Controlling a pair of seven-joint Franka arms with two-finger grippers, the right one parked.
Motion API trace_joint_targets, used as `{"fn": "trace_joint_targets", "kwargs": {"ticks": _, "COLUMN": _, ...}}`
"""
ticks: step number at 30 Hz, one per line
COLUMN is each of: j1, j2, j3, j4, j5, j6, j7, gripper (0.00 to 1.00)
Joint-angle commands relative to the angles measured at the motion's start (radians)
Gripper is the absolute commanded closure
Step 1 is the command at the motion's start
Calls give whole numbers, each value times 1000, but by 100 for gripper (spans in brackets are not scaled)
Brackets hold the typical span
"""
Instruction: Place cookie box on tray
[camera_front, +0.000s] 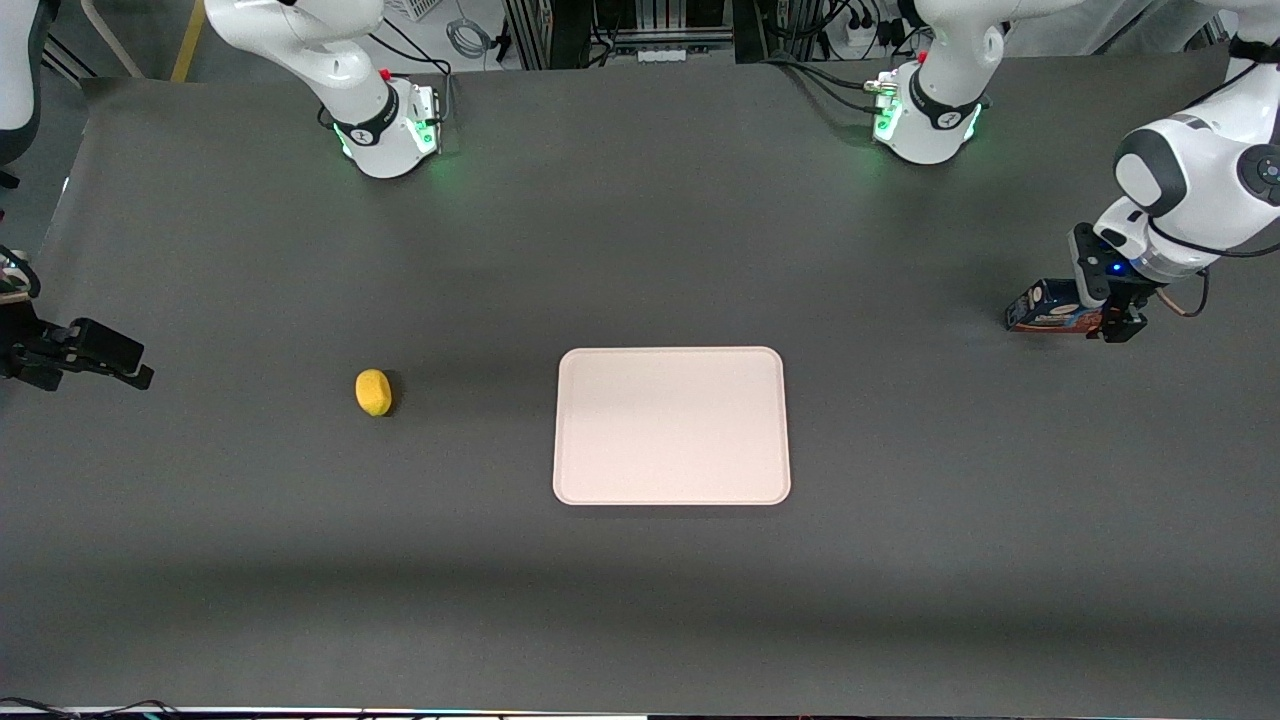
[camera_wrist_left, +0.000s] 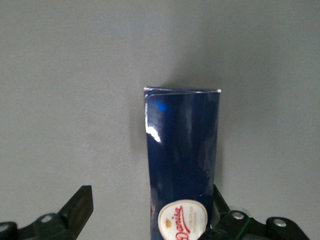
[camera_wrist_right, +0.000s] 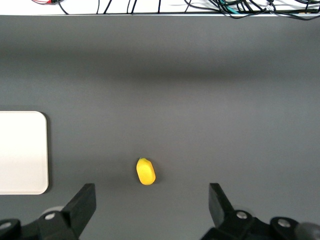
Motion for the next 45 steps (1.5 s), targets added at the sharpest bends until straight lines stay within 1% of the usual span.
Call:
{"fn": "trace_joint_targets", "kwargs": {"ticks": 1, "j1": -2, "j2": -5, "j3": 3, "j4": -14, "j5": -17, "j6": 20, "j7": 19, "gripper": 3}}
{"fn": "trace_joint_targets", "kwargs": {"ticks": 3, "j1": -2, "j2": -3, "j3": 3, "j4": -13, "j5": -17, "j6": 20, "j7": 19, "gripper": 13}}
{"fn": "trace_joint_targets", "kwargs": {"ticks": 4, "j1": -3, "j2": -3, "j3": 3, "j4": -13, "j5": -17, "j6": 20, "j7": 19, "gripper": 16}}
{"fn": "trace_joint_targets", "kwargs": {"ticks": 6, "j1": -3, "j2": -2, "j3": 3, "j4": -13, "j5": -17, "j6": 21, "j7": 19, "gripper": 30}}
{"fn": "trace_joint_targets", "kwargs": {"ticks": 8, "j1": -5, "j2": -3, "j3": 3, "j4": -11, "j5": -17, "j6": 20, "j7": 18, "gripper": 40}}
{"fn": "trace_joint_targets", "kwargs": {"ticks": 10, "j1": -5, "j2": -2, "j3": 3, "j4": -11, "j5": -17, "j6": 20, "j7": 18, "gripper": 53}}
{"fn": "trace_joint_targets", "kwargs": {"ticks": 12, "j1": -5, "j2": -2, "j3": 3, "j4": -11, "j5": -17, "j6": 20, "j7": 18, "gripper": 55}}
{"fn": "trace_joint_targets", "kwargs": {"ticks": 14, "j1": -6, "j2": -2, "j3": 3, "j4": -10, "j5": -17, "j6": 20, "j7": 18, "gripper": 60}}
{"fn": "trace_joint_targets", "kwargs": {"ticks": 21, "j1": -6, "j2": -2, "j3": 2, "j4": -3, "j5": -17, "j6": 13, "j7": 13, "gripper": 62}}
{"fn": "trace_joint_targets", "kwargs": {"ticks": 27, "j1": -17, "j2": -2, "j3": -1, "j4": 56, "j5": -17, "j6": -35, "j7": 4, "gripper": 61}}
{"fn": "trace_joint_targets", "kwargs": {"ticks": 31, "j1": -28, "j2": -5, "j3": -8, "j4": 134, "j5": -17, "j6": -142, "j7": -27, "gripper": 60}}
{"fn": "trace_joint_targets", "kwargs": {"ticks": 42, "j1": -34, "j2": -24, "j3": -11, "j4": 329, "j5": -18, "j6": -424, "j7": -60, "gripper": 62}}
{"fn": "trace_joint_targets", "kwargs": {"ticks": 45, "j1": -34, "j2": -35, "j3": -12, "j4": 395, "j5": -27, "j6": -513, "j7": -60, "gripper": 67}}
